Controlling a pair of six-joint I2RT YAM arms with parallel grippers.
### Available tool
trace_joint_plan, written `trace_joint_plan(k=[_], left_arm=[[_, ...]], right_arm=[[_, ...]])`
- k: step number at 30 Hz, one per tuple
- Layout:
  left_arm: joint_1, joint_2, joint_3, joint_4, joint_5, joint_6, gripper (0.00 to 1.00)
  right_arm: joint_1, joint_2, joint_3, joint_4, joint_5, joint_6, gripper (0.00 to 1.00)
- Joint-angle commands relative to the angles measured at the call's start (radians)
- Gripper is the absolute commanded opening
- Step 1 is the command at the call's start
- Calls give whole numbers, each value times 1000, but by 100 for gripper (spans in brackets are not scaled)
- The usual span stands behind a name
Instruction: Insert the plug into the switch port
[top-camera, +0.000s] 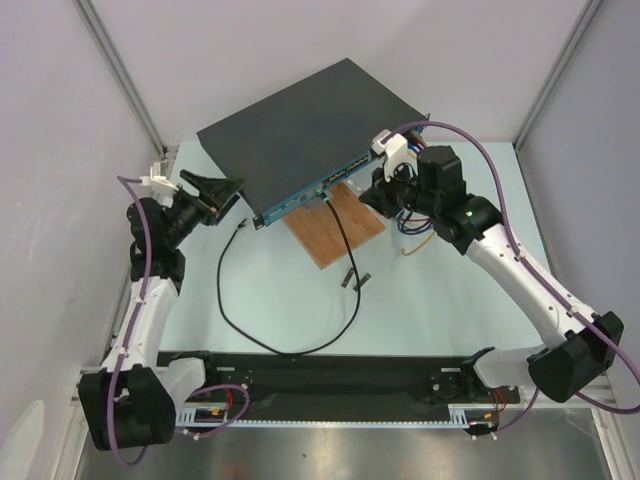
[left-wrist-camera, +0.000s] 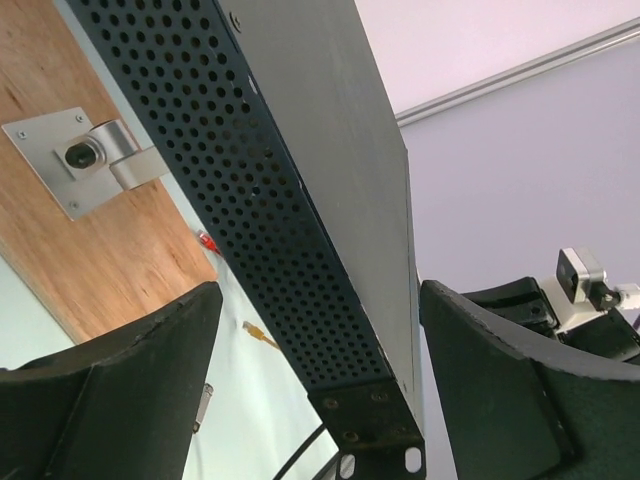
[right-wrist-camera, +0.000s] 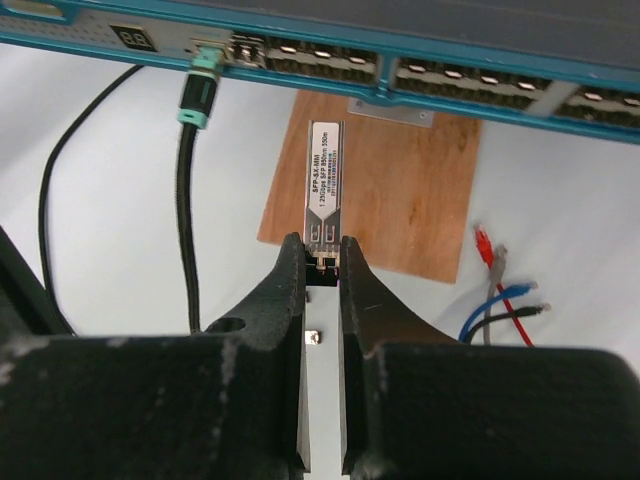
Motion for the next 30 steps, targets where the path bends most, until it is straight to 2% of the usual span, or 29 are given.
trace_joint_plan(k=[1,5,8,14,15,17,18,24,25,30], left_arm=[[-42,8,3,72,-45,-16,86],[-77,21,-11,89,-74,-47,84],[-85,29,-17,97,-82,-59,77],[-89,21,-11,80,-80,-61,48],[-91,21,-11,80,-80,-61,38],[-94,15,-12,75,-77,-61,30],[-94,14,-14,74,-77,-61,23],[-100,11,-21,64,-82,-64,3],[-102,8,-21,66,-83,-64,0],[-102,6,-21,60,-82,-62,0]], right_arm=[[26,9,15,74,-18,15,0],[57,19,22,82,-9,14,0],[74,25,25,83,8,3,0],[92,39,33,79,42,11,0],[95,47,38,76,58,18,0],[97,55,59,60,75,31,0],[97,62,67,53,100,38,0],[101,78,102,11,146,71,0],[101,76,99,16,149,74,0],[106,85,105,36,166,71,0]])
